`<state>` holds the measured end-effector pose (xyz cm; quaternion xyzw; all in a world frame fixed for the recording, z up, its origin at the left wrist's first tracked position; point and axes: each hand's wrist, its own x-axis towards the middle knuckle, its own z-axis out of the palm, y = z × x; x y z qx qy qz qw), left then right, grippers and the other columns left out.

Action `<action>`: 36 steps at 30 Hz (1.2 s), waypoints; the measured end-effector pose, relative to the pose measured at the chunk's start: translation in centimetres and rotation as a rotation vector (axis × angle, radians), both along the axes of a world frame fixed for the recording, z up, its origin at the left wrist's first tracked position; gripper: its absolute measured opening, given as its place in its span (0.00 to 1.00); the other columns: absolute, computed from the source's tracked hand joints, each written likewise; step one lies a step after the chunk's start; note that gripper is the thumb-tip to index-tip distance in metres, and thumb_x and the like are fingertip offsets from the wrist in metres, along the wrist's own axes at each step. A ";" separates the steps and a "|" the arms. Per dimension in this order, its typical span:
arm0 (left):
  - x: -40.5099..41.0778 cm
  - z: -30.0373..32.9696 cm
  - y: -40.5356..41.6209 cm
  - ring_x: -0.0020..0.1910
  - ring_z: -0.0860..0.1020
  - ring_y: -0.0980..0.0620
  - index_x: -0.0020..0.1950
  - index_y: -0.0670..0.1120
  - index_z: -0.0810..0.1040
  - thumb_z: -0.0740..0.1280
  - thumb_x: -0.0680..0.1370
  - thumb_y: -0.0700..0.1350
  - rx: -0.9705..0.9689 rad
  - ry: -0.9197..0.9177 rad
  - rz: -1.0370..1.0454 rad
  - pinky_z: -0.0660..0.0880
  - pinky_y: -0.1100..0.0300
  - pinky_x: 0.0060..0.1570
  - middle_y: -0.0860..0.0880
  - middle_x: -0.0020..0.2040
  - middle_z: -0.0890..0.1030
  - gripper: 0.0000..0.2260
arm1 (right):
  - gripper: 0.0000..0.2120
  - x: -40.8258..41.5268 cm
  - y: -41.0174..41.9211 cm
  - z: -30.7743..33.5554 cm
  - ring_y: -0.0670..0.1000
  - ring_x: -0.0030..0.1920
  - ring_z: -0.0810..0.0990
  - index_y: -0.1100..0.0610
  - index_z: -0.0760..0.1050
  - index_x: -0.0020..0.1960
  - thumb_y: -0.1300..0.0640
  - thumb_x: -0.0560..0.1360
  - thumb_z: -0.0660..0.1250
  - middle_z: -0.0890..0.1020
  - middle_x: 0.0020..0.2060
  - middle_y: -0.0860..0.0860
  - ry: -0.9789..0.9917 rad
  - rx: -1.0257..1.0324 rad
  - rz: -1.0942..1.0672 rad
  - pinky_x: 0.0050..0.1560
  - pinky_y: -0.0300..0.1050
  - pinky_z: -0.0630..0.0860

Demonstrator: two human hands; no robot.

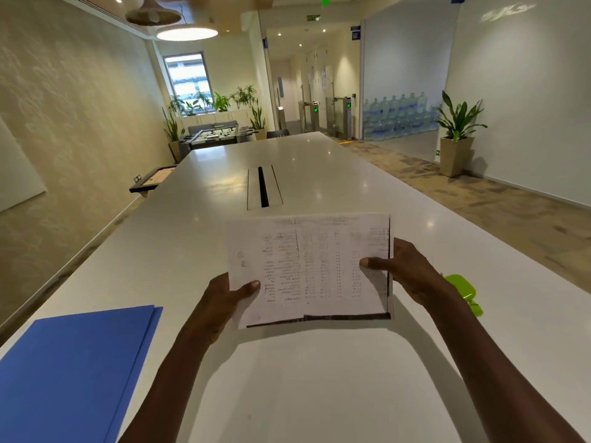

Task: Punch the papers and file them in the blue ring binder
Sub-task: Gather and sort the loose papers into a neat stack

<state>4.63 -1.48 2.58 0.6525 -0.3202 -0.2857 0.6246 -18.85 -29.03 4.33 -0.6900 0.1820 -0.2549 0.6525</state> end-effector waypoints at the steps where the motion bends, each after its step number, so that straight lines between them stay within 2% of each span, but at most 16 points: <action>1: 0.1 -0.1 0.0 0.54 0.83 0.43 0.60 0.47 0.80 0.77 0.68 0.50 -0.016 -0.001 0.006 0.81 0.44 0.52 0.46 0.56 0.85 0.22 | 0.18 0.1 0.0 0.0 0.53 0.51 0.84 0.53 0.81 0.53 0.58 0.65 0.78 0.85 0.52 0.51 -0.025 0.017 0.015 0.45 0.45 0.80; 4: 0.0 -0.3 -0.2 0.51 0.84 0.45 0.59 0.48 0.80 0.74 0.72 0.48 0.008 -0.083 0.063 0.81 0.44 0.51 0.49 0.54 0.86 0.16 | 0.15 0.4 0.5 0.0 0.48 0.47 0.85 0.52 0.82 0.50 0.56 0.64 0.79 0.86 0.49 0.49 0.008 -0.073 -0.085 0.41 0.40 0.80; 6: -0.6 -0.4 -0.8 0.49 0.85 0.50 0.57 0.50 0.81 0.73 0.75 0.48 0.027 -0.196 0.176 0.82 0.50 0.47 0.52 0.51 0.86 0.12 | 0.11 0.8 0.9 -0.1 0.41 0.41 0.85 0.47 0.82 0.47 0.56 0.66 0.78 0.86 0.44 0.43 0.039 -0.170 -0.227 0.35 0.32 0.77; 8: -1.4 -0.4 -1.5 0.48 0.83 0.54 0.57 0.50 0.80 0.71 0.76 0.48 -0.006 -0.261 0.306 0.81 0.56 0.44 0.55 0.50 0.85 0.10 | 0.10 1.4 1.6 0.0 0.39 0.40 0.84 0.44 0.80 0.44 0.55 0.67 0.77 0.85 0.41 0.39 -0.013 -0.195 -0.309 0.33 0.31 0.77; 12: -2.5 -0.9 -2.6 0.46 0.81 0.59 0.56 0.51 0.78 0.71 0.76 0.48 -0.097 -0.229 0.455 0.77 0.65 0.39 0.58 0.48 0.83 0.10 | 0.09 1.7 2.4 0.9 0.38 0.41 0.83 0.41 0.80 0.41 0.53 0.67 0.77 0.84 0.40 0.35 -0.113 -0.255 -0.350 0.34 0.30 0.77; 15: -3.3 -3.1 -2.9 0.47 0.81 0.57 0.56 0.49 0.79 0.73 0.75 0.45 -0.060 -0.163 0.445 0.76 0.63 0.41 0.55 0.48 0.83 0.10 | 0.09 1.7 2.8 -0.6 0.39 0.41 0.83 0.44 0.81 0.44 0.55 0.68 0.77 0.85 0.39 0.39 -0.013 -0.259 -0.321 0.34 0.31 0.77; 18: -4.0 -5.1 -2.8 0.48 0.82 0.51 0.56 0.47 0.79 0.73 0.75 0.42 -0.030 -0.118 0.429 0.77 0.62 0.42 0.52 0.48 0.83 0.10 | 0.12 1.3 3.1 -2.9 0.43 0.45 0.83 0.52 0.81 0.51 0.57 0.69 0.76 0.85 0.46 0.45 0.064 -0.242 -0.307 0.38 0.34 0.78; 20: -3.9 -5.1 -2.8 0.47 0.82 0.53 0.54 0.50 0.79 0.73 0.75 0.43 -0.031 -0.121 0.444 0.77 0.65 0.39 0.56 0.47 0.83 0.09 | 0.13 1.1 2.9 -3.1 0.46 0.47 0.84 0.51 0.81 0.51 0.56 0.68 0.76 0.85 0.47 0.45 0.060 -0.217 -0.320 0.44 0.42 0.81; 22: -3.6 -4.5 -2.7 0.46 0.81 0.58 0.53 0.52 0.78 0.73 0.75 0.43 -0.031 -0.145 0.441 0.76 0.69 0.37 0.59 0.46 0.82 0.09 | 0.12 1.0 2.7 -2.8 0.46 0.47 0.84 0.47 0.81 0.50 0.54 0.67 0.77 0.85 0.47 0.44 0.059 -0.192 -0.329 0.46 0.45 0.81; 25: -3.4 -4.3 -2.7 0.44 0.79 0.62 0.54 0.51 0.78 0.72 0.76 0.43 0.007 -0.195 0.427 0.74 0.72 0.35 0.61 0.45 0.81 0.10 | 0.11 1.0 2.7 -3.2 0.46 0.48 0.84 0.45 0.81 0.48 0.54 0.67 0.77 0.85 0.46 0.42 0.060 -0.176 -0.315 0.44 0.42 0.79; 28: -3.5 -4.8 -2.7 0.44 0.80 0.56 0.56 0.49 0.78 0.71 0.76 0.40 0.026 -0.217 0.428 0.73 0.72 0.35 0.61 0.45 0.80 0.10 | 0.12 0.7 2.9 -4.0 0.47 0.49 0.83 0.44 0.80 0.48 0.55 0.68 0.76 0.84 0.46 0.41 0.060 -0.178 -0.318 0.41 0.35 0.77; 30: -3.1 -4.4 -2.7 0.45 0.80 0.52 0.59 0.46 0.79 0.70 0.77 0.41 0.054 -0.287 0.450 0.73 0.69 0.36 0.56 0.47 0.82 0.11 | 0.16 0.8 2.7 -3.5 0.48 0.50 0.83 0.42 0.78 0.50 0.57 0.68 0.76 0.84 0.47 0.40 0.034 -0.199 -0.343 0.39 0.33 0.77; 31: -2.9 -3.9 -2.8 0.45 0.80 0.51 0.60 0.44 0.79 0.70 0.77 0.41 0.064 -0.335 0.457 0.73 0.69 0.36 0.53 0.49 0.82 0.12 | 0.19 1.0 2.5 -3.0 0.49 0.51 0.83 0.44 0.76 0.54 0.58 0.68 0.76 0.83 0.49 0.41 0.027 -0.212 -0.371 0.41 0.35 0.79; 34: -2.3 -1.6 -3.2 0.40 0.78 0.54 0.61 0.40 0.78 0.70 0.77 0.41 0.074 -0.520 0.463 0.71 0.74 0.30 0.51 0.50 0.80 0.13 | 0.40 1.7 2.2 -0.7 0.52 0.58 0.78 0.50 0.62 0.69 0.55 0.64 0.80 0.78 0.60 0.52 0.035 -0.343 -0.532 0.56 0.48 0.76; 36: -1.8 0.4 -3.4 0.37 0.76 0.58 0.60 0.39 0.78 0.70 0.77 0.40 0.057 -0.630 0.461 0.70 0.76 0.27 0.52 0.48 0.79 0.13 | 0.49 2.0 2.2 1.4 0.54 0.66 0.70 0.52 0.55 0.74 0.52 0.62 0.81 0.71 0.68 0.54 0.033 -0.596 -0.649 0.65 0.52 0.68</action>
